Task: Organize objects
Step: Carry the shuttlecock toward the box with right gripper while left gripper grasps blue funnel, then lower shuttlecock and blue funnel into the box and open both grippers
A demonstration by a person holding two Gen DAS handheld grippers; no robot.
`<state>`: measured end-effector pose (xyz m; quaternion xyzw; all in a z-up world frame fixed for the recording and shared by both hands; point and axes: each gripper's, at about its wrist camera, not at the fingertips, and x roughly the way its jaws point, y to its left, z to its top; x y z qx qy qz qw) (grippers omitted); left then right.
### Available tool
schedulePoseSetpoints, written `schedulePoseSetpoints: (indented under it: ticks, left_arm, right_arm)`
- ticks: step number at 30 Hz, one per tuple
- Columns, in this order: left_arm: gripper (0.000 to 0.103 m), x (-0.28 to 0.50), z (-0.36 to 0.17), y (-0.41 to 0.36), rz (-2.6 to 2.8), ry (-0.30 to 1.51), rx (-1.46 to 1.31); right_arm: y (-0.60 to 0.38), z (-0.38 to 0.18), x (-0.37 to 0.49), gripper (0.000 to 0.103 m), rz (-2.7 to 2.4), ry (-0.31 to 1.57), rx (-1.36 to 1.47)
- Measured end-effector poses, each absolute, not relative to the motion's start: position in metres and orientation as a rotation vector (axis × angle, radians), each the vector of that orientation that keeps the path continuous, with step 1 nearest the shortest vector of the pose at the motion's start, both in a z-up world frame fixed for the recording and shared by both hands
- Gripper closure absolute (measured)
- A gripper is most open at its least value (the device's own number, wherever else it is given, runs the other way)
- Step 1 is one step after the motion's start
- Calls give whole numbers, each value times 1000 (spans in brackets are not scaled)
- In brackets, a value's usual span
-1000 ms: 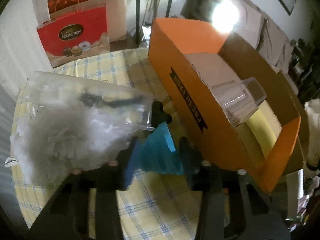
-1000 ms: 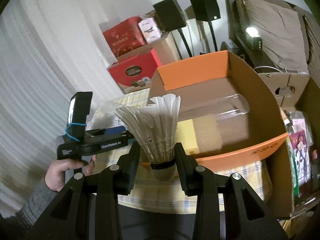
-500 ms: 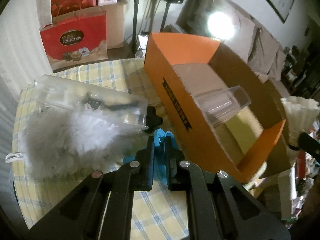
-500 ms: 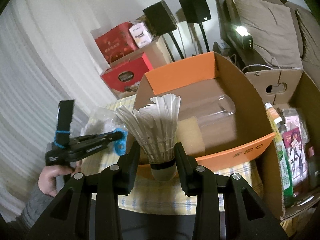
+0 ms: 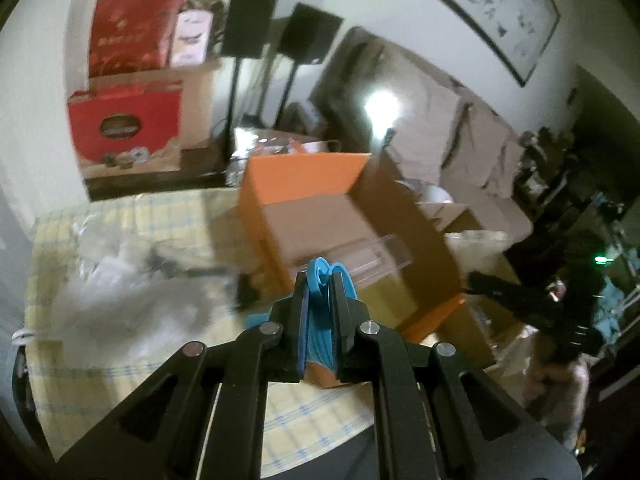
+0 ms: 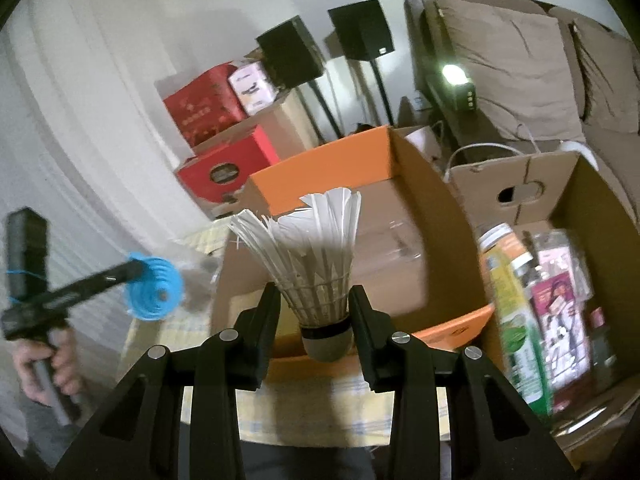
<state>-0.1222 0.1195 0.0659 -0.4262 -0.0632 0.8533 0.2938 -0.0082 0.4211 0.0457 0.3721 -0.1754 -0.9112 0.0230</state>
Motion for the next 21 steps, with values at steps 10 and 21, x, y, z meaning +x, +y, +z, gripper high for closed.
schedulePoseSetpoints:
  ticks: [10, 21]
  left_arm:
    - [95, -123, 68, 204, 2148, -142, -1130]
    - [95, -133, 31, 286, 2031, -96, -1228]
  right_arm:
    - [459, 11, -40, 67, -2931, -404, 1350]
    - [478, -3, -36, 59, -2928, -495, 1374]
